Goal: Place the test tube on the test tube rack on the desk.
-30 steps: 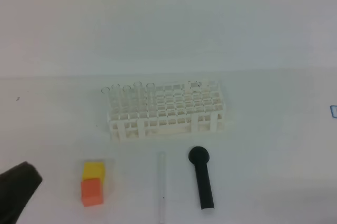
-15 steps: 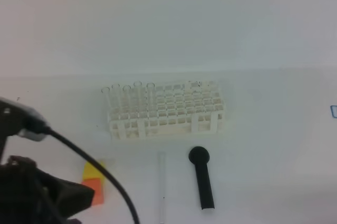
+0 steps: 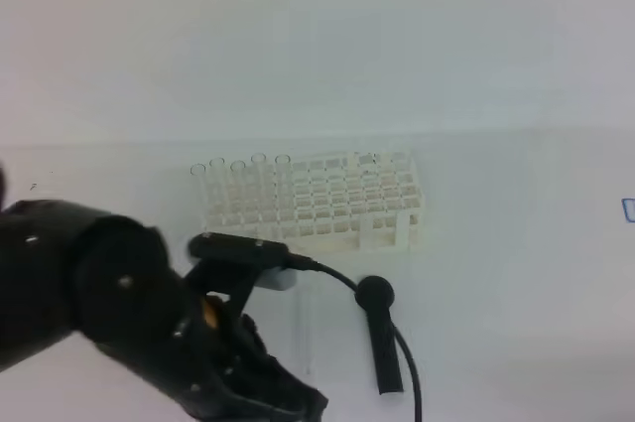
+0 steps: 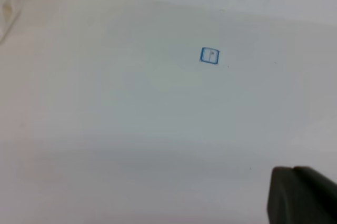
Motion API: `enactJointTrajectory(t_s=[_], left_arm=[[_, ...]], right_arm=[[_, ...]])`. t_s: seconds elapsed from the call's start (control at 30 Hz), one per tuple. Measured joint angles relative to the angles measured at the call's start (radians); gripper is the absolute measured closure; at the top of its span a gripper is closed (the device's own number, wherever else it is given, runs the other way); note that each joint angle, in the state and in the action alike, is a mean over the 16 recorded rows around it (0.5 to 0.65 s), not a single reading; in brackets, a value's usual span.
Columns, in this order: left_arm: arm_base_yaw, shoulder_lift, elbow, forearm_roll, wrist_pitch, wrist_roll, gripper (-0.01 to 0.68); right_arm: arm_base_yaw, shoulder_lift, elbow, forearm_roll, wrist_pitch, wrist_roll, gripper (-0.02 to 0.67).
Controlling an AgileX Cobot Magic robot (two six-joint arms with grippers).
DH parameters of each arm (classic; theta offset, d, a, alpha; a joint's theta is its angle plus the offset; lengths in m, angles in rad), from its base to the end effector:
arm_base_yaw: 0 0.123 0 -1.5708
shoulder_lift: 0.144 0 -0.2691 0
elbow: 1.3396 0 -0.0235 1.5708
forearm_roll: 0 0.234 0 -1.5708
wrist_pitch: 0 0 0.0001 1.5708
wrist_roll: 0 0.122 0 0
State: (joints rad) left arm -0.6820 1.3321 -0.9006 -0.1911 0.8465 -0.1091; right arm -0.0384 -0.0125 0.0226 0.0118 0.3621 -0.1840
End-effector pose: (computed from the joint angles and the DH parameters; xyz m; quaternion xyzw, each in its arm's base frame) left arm 0.1819 -0.1701 0.2223 0.2296 0.9514 -0.1482 0.1418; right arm 0.0817 -0.0026 0.1653 -0.0551 0.7985 -0.0616 0.5964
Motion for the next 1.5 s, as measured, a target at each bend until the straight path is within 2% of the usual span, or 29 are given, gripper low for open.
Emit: enactJointTrajectory(t_s=[0.17, 0.3, 0.73, 0.9, 1.2, 1.5], left_arm=[[-0.049, 0.152, -0.102, 0.098, 0.026, -0.145, 0.667], [-0.065, 0.256, -0.186, 0.154, 0.048, -0.241, 0.627], [-0.065, 0.504, -0.335, 0.183, 0.069, -0.338, 0.303], [-0.065, 0.567, -0.346, 0.182, 0.059, -0.37, 0.24], [-0.065, 0.629, -0.35, 0.178, 0.045, -0.396, 0.264], [-0.065, 0.656, -0.355, 0.178, 0.06, -0.397, 0.425]], right_arm=[[0.0, 0.0, 0.0, 0.0, 0.0, 0.0, 0.65], [0.0, 0.0, 0.0, 0.0, 0.0, 0.0, 0.65], [0.0, 0.0, 0.0, 0.0, 0.0, 0.0, 0.65], [0.0, 0.0, 0.0, 0.0, 0.0, 0.0, 0.65], [0.0, 0.0, 0.0, 0.0, 0.0, 0.0, 0.65], [0.0, 0.0, 0.0, 0.0, 0.0, 0.0, 0.65]])
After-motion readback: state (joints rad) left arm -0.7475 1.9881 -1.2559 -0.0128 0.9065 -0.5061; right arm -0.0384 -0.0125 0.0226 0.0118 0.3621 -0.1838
